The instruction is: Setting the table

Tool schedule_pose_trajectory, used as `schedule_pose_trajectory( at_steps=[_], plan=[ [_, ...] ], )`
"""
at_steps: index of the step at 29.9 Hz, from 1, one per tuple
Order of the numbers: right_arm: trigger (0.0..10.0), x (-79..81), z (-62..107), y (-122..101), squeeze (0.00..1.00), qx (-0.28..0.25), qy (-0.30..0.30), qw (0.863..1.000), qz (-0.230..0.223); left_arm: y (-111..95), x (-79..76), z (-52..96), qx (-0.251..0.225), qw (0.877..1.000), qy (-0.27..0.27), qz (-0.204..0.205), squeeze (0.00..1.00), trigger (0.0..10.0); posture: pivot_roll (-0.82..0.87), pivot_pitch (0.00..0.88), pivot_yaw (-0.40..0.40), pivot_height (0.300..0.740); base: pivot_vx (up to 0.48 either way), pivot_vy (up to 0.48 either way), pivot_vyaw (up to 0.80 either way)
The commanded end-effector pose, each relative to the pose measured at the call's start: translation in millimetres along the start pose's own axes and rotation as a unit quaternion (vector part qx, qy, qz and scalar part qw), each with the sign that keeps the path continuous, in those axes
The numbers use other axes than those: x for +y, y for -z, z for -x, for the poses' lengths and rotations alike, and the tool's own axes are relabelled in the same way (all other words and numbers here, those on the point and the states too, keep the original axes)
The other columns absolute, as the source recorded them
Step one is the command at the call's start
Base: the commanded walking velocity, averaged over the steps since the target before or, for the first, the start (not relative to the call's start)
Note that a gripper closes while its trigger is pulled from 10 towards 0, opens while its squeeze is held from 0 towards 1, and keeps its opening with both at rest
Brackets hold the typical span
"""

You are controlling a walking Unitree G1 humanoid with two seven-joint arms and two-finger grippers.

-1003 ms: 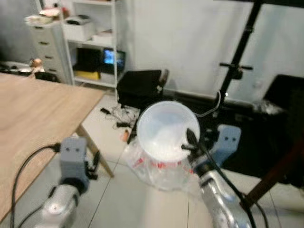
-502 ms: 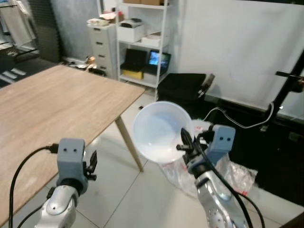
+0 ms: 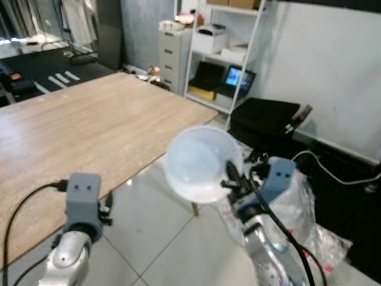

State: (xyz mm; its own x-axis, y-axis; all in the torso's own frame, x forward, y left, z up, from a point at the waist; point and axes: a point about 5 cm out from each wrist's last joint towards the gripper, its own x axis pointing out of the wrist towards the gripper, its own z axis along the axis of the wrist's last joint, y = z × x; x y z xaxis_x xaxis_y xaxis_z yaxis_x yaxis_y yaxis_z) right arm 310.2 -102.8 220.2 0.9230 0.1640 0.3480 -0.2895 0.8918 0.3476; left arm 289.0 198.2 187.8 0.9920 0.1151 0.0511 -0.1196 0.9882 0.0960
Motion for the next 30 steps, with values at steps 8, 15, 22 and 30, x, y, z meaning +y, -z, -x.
schedule_pose_trajectory(
  at_steps=[8, 15, 22, 30],
  plan=[
    [10.0, -8.9, 1.6, -1.0, 0.00, -0.005, 0.017, 1.000, -0.009, 4.9, -3.5, 1.1, 0.005, 1.000, 0.003, -0.010, 0.00, 10.0, 0.09, 0.111, 0.035, 0.740, 0.469, 0.000, 0.48],
    [10.0, -10.7, 1.5, -1.6, 0.00, -0.008, 0.022, 1.000, -0.008, 4.6, -3.7, 1.0, 0.002, 1.000, 0.003, -0.014, 0.00, 10.0, 0.09, 0.108, 0.035, 0.740, 0.469, 0.000, 0.77],
    [10.0, -15.2, 1.6, -1.4, 0.00, -0.008, 0.030, 0.999, -0.012, 4.7, -5.0, 1.3, 0.000, 1.000, 0.006, -0.019, 0.00, 10.0, 0.09, 0.107, 0.037, 0.740, 0.469, 0.000, 0.77],
    [10.0, -18.9, 1.6, -1.9, 0.00, -0.009, 0.035, 0.999, -0.021, 5.5, -6.3, 1.2, -0.001, 1.000, 0.008, -0.019, 0.00, 10.0, 0.09, 0.108, 0.038, 0.740, 0.469, 0.000, 0.76]
  ],
)
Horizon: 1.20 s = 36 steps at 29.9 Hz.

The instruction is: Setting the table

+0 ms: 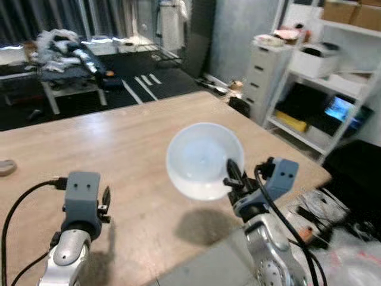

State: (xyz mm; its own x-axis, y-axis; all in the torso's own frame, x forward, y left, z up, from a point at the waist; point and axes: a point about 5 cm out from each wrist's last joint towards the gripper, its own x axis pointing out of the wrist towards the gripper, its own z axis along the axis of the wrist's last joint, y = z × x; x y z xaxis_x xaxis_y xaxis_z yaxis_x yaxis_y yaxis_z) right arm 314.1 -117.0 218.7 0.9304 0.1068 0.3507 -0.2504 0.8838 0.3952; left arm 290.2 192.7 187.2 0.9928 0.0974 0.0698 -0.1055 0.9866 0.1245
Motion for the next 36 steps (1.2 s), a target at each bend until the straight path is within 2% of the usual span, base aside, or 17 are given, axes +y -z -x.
schedule_pose_trajectory(
  at_steps=[1, 5, 12, 14, 18, 21, 24, 26, 28, 30, 31, 32, 35, 36],
  plan=[
    [10.0, -5.0, 2.1, 1.6, 0.00, 0.003, 0.010, 1.000, -0.006, 5.4, -1.0, 2.0, 0.010, 1.000, 0.001, -0.005, 0.00, 10.0, 0.09, 0.108, 0.038, 0.740, 0.469, 0.000, 0.76],
    [10.0, -5.6, 1.9, 1.4, 0.00, 0.005, 0.009, 1.000, -0.013, 5.6, -1.2, 2.4, 0.011, 1.000, -0.001, -0.003, 0.00, 10.0, 0.09, 0.112, 0.038, 0.740, 0.401, 0.000, 0.75],
    [10.0, -1.7, 1.8, 1.0, 0.00, 0.011, -0.019, 0.999, -0.041, 6.5, -1.0, 3.2, 0.013, 1.000, -0.004, -0.004, 0.00, 10.0, 0.09, 0.118, 0.039, 0.740, 0.000, 0.000, 0.00],
    [10.0, 3.5, 2.3, 0.9, 0.00, 0.018, -0.046, 0.997, -0.054, 8.0, -1.0, 3.5, 0.018, 1.000, -0.005, -0.005, 0.00, 10.0, 0.09, 0.120, 0.041, 0.740, 0.000, 0.000, 0.00],
    [10.0, 6.1, 2.5, 2.3, 0.00, 0.028, -0.061, 0.996, -0.055, 9.2, -1.1, 3.9, 0.022, 1.000, -0.004, -0.006, 0.00, 10.0, 0.09, 0.121, 0.040, 0.740, 0.000, 0.000, 0.00],
    [10.0, 6.5, 2.3, 3.5, 0.00, 0.036, -0.068, 0.996, -0.050, 11.1, -1.4, 4.5, 0.031, 0.999, 0.000, -0.009, 0.00, 10.0, 0.09, 0.121, 0.039, 0.740, 0.000, 0.000, 0.00],
    [10.0, 3.4, 0.5, 6.1, 0.00, 0.059, -0.075, 0.995, -0.006, 14.0, 1.0, 6.2, 0.047, 0.999, 0.018, -0.019, 0.00, 10.0, 0.10, 0.123, 0.038, 0.740, 0.000, 0.000, 0.00],
    [10.0, -1.2, -2.4, 8.5, 0.00, 0.090, -0.086, 0.991, 0.041, 14.0, 8.8, 7.4, 0.057, 0.996, 0.052, -0.033, 0.00, 10.0, 0.10, 0.123, 0.034, 0.740, 0.000, 0.000, 0.00],
    [10.0, -6.1, -4.3, 6.7, 0.00, 0.111, -0.093, 0.988, 0.046, 10.1, 15.2, 10.0, 0.059, 0.991, 0.108, -0.048, 0.00, 10.0, 0.10, 0.125, 0.032, 0.740, 0.000, 0.000, 0.00],
    [10.0, -11.2, -6.7, 4.1, 0.00, 0.125, -0.097, 0.985, 0.074, -0.9, 21.2, 14.0, 0.037, 0.983, 0.167, -0.069, 0.00, 10.0, 0.11, 0.125, 0.031, 0.740, 0.000, 0.000, 0.00],
    [10.0, -11.2, -6.7, 4.1, 0.00, 0.125, -0.097, 0.985, 0.074, -0.9, 21.2, 14.0, 0.037, 0.983, 0.167, -0.069, 0.00, 10.0, 0.11, 0.125, 0.031, 0.740, 0.000, 0.000, 0.00],
    [10.0, -20.0, -10.3, 3.5, 0.00, 0.149, -0.082, 0.981, 0.091, -18.4, 24.7, 19.7, -0.002, 0.970, 0.225, -0.090, 0.00, 10.0, 0.11, 0.127, 0.030, 0.740, 0.000, 0.000, 0.00],
    [10.0, -24.3, -11.8, 3.2, 0.00, 0.155, -0.071, 0.980, 0.100, -24.6, 25.0, 22.2, -0.014, 0.965, 0.244, -0.095, 0.00, 10.0, 0.11, 0.126, 0.029, 0.740, 0.000, 0.000, 0.00],
    [10.0, -29.5, -14.1, 2.3, 0.00, 0.161, -0.059, 0.980, 0.099, -32.9, 24.9, 26.3, -0.026, 0.957, 0.272, -0.099, 0.00, 10.0, 0.12, 0.128, 0.029, 0.740, 0.000, 0.000, 0.00]
  ],
)
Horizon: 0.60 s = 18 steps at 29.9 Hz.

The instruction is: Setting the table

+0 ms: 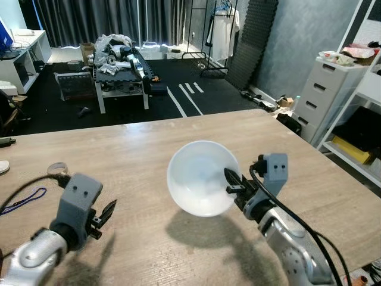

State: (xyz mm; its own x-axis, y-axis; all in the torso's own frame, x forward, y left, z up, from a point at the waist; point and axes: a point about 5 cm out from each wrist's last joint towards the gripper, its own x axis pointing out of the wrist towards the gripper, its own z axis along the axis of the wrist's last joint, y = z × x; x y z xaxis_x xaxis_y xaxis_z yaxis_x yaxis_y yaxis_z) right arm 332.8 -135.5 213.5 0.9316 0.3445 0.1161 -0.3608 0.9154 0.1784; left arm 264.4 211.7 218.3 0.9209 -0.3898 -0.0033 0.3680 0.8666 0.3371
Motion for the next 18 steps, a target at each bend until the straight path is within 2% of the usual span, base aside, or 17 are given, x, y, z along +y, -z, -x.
schedule_pose_trajectory(
  at_steps=[1, 2, 4, 8, 10, 12, 13, 17, 18],
  plan=[
    [10.0, -6.1, -0.1, 2.5, 0.00, 0.013, 0.014, 1.000, -0.002, -3.6, -1.9, 3.9, -0.006, 1.000, 0.024, -0.002, 0.00, 10.0, 0.12, 0.128, 0.029, 0.740, 0.000, 0.000, 0.00],
    [10.0, -12.6, -1.9, 2.1, 0.00, 0.020, 0.029, 0.999, -0.006, -14.0, -6.0, 7.4, -0.020, 0.998, 0.065, -0.010, 0.00, 10.0, 0.13, 0.129, 0.023, 0.740, 0.000, 0.000, 0.00],
    [10.0, -24.3, -7.5, 7.6, 0.00, 0.059, 0.055, 0.996, -0.042, -31.4, -20.0, 6.7, -0.045, 0.990, 0.130, -0.024, 0.00, 10.0, 0.13, 0.132, 0.024, 0.740, 0.000, 0.000, 0.00],
    [10.0, -34.7, -13.3, 20.6, 0.00, 0.125, 0.073, 0.985, -0.097, -37.6, -40.6, -3.5, -0.061, 0.984, 0.168, -0.025, 0.00, 10.0, 0.13, 0.136, 0.023, 0.740, 0.000, 0.000, 0.00],
    [10.0, -36.1, -14.5, 21.7, 0.00, 0.143, 0.064, 0.983, -0.097, -36.4, -45.4, -4.2, -0.060, 0.982, 0.179, -0.027, 0.00, 10.0, 0.12, 0.139, 0.022, 0.740, 0.000, 0.000, 0.00],
    [10.0, -38.4, -15.9, 18.9, 0.00, 0.165, 0.042, 0.983, -0.074, -35.0, -50.1, -3.7, -0.059, 0.979, 0.192, -0.030, 0.00, 10.0, 0.12, 0.141, 0.018, 0.740, 0.000, 0.000, 0.00],
    [10.0, -40.3, -16.2, 16.1, 0.00, 0.173, 0.033, 0.983, -0.055, -34.7, -51.0, -3.2, -0.060, 0.978, 0.196, -0.030, 0.00, 10.0, 0.12, 0.144, 0.012, 0.740, 0.000, 0.000, 0.00],
    [10.0, -43.7, -17.0, 9.9, 0.00, 0.188, 0.018, 0.981, -0.048, -34.6, -50.3, -2.0, -0.058, 0.978, 0.200, -0.031, 0.00, 10.0, 0.12, 0.145, 0.009, 0.740, 0.000, 0.000, 0.00],
    [10.0, -46.9, -18.5, 4.7, 0.15, 0.193, 0.012, 0.980, -0.039, -34.3, -49.6, -0.8, -0.054, 0.978, 0.201, -0.031, 0.00, 10.0, 0.12, 0.148, 0.001, 0.740, 0.000, 0.000, 0.00]
  ],
)
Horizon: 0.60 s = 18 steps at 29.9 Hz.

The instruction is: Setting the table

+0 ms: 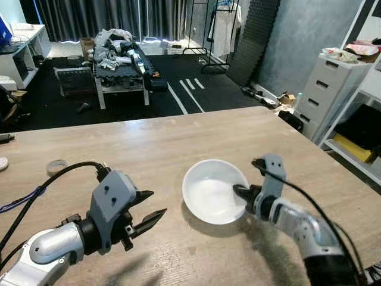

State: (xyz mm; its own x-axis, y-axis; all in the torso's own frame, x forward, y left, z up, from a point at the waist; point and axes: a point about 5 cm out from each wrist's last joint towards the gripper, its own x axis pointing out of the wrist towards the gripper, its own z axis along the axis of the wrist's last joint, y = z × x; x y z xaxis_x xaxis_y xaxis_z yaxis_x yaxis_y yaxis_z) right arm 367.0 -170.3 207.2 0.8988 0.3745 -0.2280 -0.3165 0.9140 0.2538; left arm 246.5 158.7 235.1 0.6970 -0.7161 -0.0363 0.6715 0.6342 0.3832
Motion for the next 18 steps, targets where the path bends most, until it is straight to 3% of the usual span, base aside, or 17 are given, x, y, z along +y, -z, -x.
schedule_pose_trajectory(
  at_steps=[1, 2, 3, 4, 11, 16, 17, 18],
  plan=[
    [10.0, -2.7, -1.0, 2.5, 0.15, 0.022, -0.004, 1.000, 0.005, -0.2, -4.0, 2.4, 0.003, 1.000, 0.011, -0.002, 0.00, 10.0, 0.12, 0.148, 0.001, 0.740, 0.000, 0.000, 0.00],
    [10.0, -3.3, -1.1, 1.4, 0.29, 0.022, -0.004, 1.000, 0.007, -0.1, -4.1, 2.7, 0.004, 1.000, 0.011, -0.002, 0.00, 10.0, 0.12, 0.148, 0.001, 0.740, 0.000, 0.000, 0.00],
    [10.0, -3.3, -1.1, 1.4, 0.29, 0.022, -0.004, 1.000, 0.007, -0.1, -4.1, 2.7, 0.004, 1.000, 0.011, -0.002, 0.00, 10.0, 0.12, 0.148, 0.001, 0.740, 0.000, 0.000, 0.00],
    [10.0, -4.1, -1.6, 0.5, 1.00, 0.023, -0.002, 1.000, 0.005, 0.2, -4.4, 2.7, 0.005, 1.000, 0.010, -0.001, 0.00, 10.0, 0.12, 0.148, 0.000, 0.740, 0.000, 0.000, 0.00],
    [10.0, -5.5, -0.4, -3.8, 1.00, 0.000, 0.014, 1.000, -0.010, 2.8, -7.7, 1.8, 0.008, 1.000, 0.008, 0.003, 0.00, 10.0, 0.12, 0.144, 0.011, 0.740, 0.000, 0.000, 0.00],
    [10.0, -10.2, 5.4, -15.0, 1.00, -0.048, 0.031, 0.998, -0.016, 3.9, -7.6, 0.1, 0.008, 1.000, 0.007, 0.004, 0.00, 10.0, 0.12, 0.138, 0.012, 0.740, 0.000, 0.000, 0.00],
    [10.0, -11.6, 7.6, -19.4, 0.00, -0.065, 0.034, 0.997, -0.017, 3.9, -7.4, -0.2, 0.007, 1.000, 0.006, 0.004, 0.00, 10.0, 0.12, 0.138, 0.012, 0.740, 0.000, 0.000, 0.00],
    [10.0, -13.9, 11.4, -26.9, 0.00, -0.094, 0.043, 0.994, -0.016, 4.0, -7.3, -0.7, 0.006, 1.000, 0.004, 0.005, 0.00, 10.0, 0.12, 0.138, 0.012, 0.740, 0.000, 0.000, 0.00]
  ],
)
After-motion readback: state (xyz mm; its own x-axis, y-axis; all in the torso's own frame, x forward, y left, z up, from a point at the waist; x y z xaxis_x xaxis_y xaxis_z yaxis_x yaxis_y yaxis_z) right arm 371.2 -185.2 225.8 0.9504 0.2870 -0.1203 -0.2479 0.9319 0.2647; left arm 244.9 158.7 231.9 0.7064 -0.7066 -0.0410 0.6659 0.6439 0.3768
